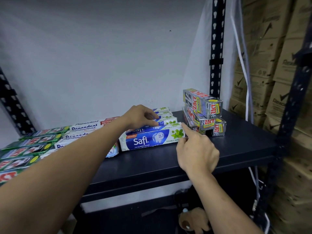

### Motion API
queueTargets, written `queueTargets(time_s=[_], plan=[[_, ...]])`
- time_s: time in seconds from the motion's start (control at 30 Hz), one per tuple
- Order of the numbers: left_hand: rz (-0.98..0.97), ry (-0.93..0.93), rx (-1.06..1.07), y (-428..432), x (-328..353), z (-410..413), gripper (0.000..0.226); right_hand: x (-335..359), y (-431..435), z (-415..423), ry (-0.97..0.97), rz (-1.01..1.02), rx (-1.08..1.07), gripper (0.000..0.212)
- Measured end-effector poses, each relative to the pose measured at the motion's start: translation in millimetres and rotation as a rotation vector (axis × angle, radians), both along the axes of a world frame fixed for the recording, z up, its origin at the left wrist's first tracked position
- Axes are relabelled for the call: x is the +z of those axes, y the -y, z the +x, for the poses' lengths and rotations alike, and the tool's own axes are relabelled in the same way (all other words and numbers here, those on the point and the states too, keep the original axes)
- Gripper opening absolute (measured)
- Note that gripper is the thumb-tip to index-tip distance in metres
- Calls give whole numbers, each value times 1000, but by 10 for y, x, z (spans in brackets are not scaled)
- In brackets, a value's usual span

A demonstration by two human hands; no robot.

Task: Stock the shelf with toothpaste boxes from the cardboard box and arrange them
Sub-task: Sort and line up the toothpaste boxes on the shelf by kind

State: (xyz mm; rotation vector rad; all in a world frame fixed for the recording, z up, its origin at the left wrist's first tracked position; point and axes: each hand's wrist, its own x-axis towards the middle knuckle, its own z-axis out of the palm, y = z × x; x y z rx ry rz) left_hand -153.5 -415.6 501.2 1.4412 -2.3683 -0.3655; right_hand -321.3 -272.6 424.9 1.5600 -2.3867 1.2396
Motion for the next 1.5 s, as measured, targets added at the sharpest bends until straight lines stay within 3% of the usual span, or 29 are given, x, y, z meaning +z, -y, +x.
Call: queueTargets(time_s=[0.67,0.8,0.87,1.03,1.5], plan=[[-14,-11,-22,-23,-8,-28,33,-39,67,-17,-11,23,-6,48],[-230,-114,28,-220,37,0,23,-45,81,-29,-3,33,-16,49],[-294,-75,16,-385,11,99,21,-49,86,-31,-2,38,-17,50],[-249,143,15,-600,-68,428,27,-29,57,-32,-14,57,-15,50],[-221,47,29,-682,-97,480,27,-19,27,-13,-9,33,-6,46]])
